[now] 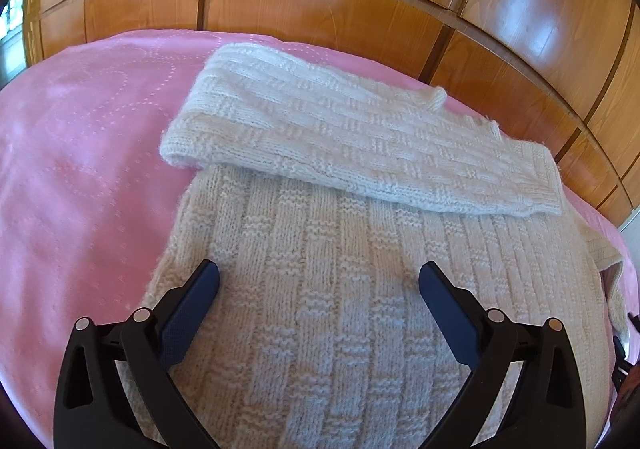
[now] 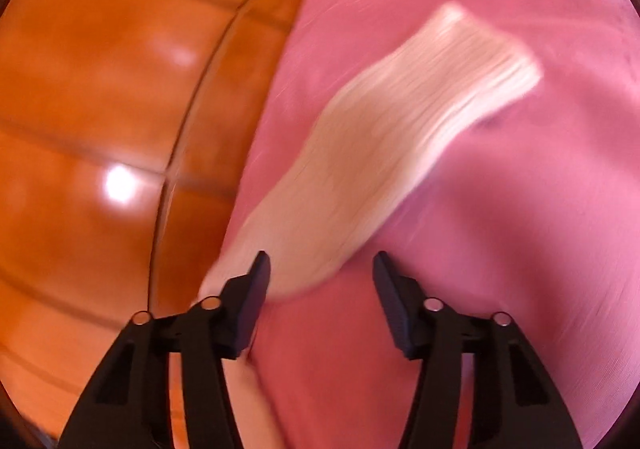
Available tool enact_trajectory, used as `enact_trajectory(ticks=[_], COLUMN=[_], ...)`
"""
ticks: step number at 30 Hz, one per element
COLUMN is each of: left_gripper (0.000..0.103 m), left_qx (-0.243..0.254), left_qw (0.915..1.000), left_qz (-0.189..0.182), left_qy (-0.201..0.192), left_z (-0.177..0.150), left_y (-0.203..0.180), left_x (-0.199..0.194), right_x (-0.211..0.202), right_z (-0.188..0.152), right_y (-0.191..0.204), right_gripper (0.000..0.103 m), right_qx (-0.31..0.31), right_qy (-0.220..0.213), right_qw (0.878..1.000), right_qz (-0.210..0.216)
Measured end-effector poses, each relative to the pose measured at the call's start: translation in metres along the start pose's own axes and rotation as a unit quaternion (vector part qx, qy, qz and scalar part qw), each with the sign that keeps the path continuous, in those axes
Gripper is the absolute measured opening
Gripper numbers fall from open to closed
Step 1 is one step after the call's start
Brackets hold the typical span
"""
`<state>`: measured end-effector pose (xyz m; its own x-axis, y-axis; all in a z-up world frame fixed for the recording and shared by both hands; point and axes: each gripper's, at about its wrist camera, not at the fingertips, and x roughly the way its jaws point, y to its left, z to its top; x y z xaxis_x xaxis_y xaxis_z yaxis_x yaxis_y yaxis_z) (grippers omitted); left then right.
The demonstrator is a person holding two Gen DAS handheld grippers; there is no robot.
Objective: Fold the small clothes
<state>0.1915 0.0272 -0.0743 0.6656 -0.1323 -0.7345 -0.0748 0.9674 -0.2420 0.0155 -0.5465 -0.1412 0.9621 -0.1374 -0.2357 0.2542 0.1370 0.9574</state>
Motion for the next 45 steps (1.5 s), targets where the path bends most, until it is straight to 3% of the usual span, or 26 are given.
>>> enact_trajectory(ticks=[1,5,8,13,16,19,22,26,29,33,35,36,37,39,42,43,45], left_gripper=[0.099,0.099,0.099,0.099,0.099,0.099,0.099,0.099,0.099,0.099,0.099,0.099,0.099,0.099,0.099,0.099,0.099], left_qx=[0.000,0.000,-0.002,-0.003,-0.004,-0.006,-0.003,-0.005,-0.005,-0.008,-0.008,-0.009,-0.009,-0.009,-0.008,-0.008,-0.006], left_qw=[1.0000,1.0000,1.0000,1.0000,1.0000,0.9999,1.0000,0.9999,0.9999,0.9999,0.9998,0.9998,0.9998,0.9998,0.9998,0.9999,0.9999], left_qz=[-0.001,-0.001,-0.003,-0.005,-0.007,-0.008,-0.004,-0.008,-0.009,-0.013,-0.014,-0.015,-0.015,-0.015,-0.014,-0.014,-0.011], left_qy=[0.000,-0.001,-0.003,-0.003,-0.004,-0.005,-0.005,-0.006,-0.006,-0.007,-0.008,-0.008,-0.007,-0.008,-0.007,-0.007,-0.005], left_z=[0.000,0.000,0.000,0.001,0.001,0.001,0.001,0.001,0.001,0.001,0.001,0.001,0.001,0.001,0.001,0.002,0.002], left_y=[0.000,0.000,0.001,0.000,0.000,0.000,-0.002,-0.002,-0.002,0.000,0.000,0.000,0.000,0.000,0.000,0.000,-0.001], left_x=[0.000,0.001,0.001,0.002,0.002,0.002,0.003,0.002,0.002,0.002,0.002,0.002,0.002,0.002,0.002,0.002,0.003], right_x=[0.001,0.004,0.004,-0.010,-0.011,-0.003,0.006,0.022,0.041,0.063,0.072,0.078,0.083,0.084,0.080,0.074,0.067], right_z=[0.008,0.038,0.050,0.075,0.088,0.081,0.052,-0.015,-0.093,-0.180,-0.211,-0.233,-0.245,-0.261,-0.266,-0.264,-0.252], right_y=[-0.004,-0.017,-0.008,0.030,0.071,0.106,0.151,0.207,0.245,0.260,0.257,0.250,0.243,0.227,0.202,0.193,0.180], right_gripper=[0.028,0.007,0.007,0.007,0.007,0.007,0.007,0.007,0.007,0.008,0.012,0.022,0.053,0.088,0.099,0.101,0.101], right_qx=[0.011,0.028,0.001,-0.052,-0.097,-0.138,-0.195,-0.290,-0.379,-0.451,-0.482,-0.508,-0.525,-0.550,-0.580,-0.583,-0.576], right_qy=[-0.005,-0.010,-0.012,-0.063,-0.091,-0.089,-0.071,-0.031,0.018,0.083,0.102,0.115,0.123,0.116,0.067,0.029,-0.022], right_qw=[1.000,0.999,0.999,0.994,0.986,0.981,0.975,0.956,0.925,0.888,0.869,0.853,0.842,0.827,0.807,0.802,0.799], right_qz=[-0.006,-0.023,-0.047,-0.077,-0.099,-0.099,-0.073,-0.028,0.011,0.040,0.039,0.030,0.020,-0.002,-0.086,-0.125,-0.173])
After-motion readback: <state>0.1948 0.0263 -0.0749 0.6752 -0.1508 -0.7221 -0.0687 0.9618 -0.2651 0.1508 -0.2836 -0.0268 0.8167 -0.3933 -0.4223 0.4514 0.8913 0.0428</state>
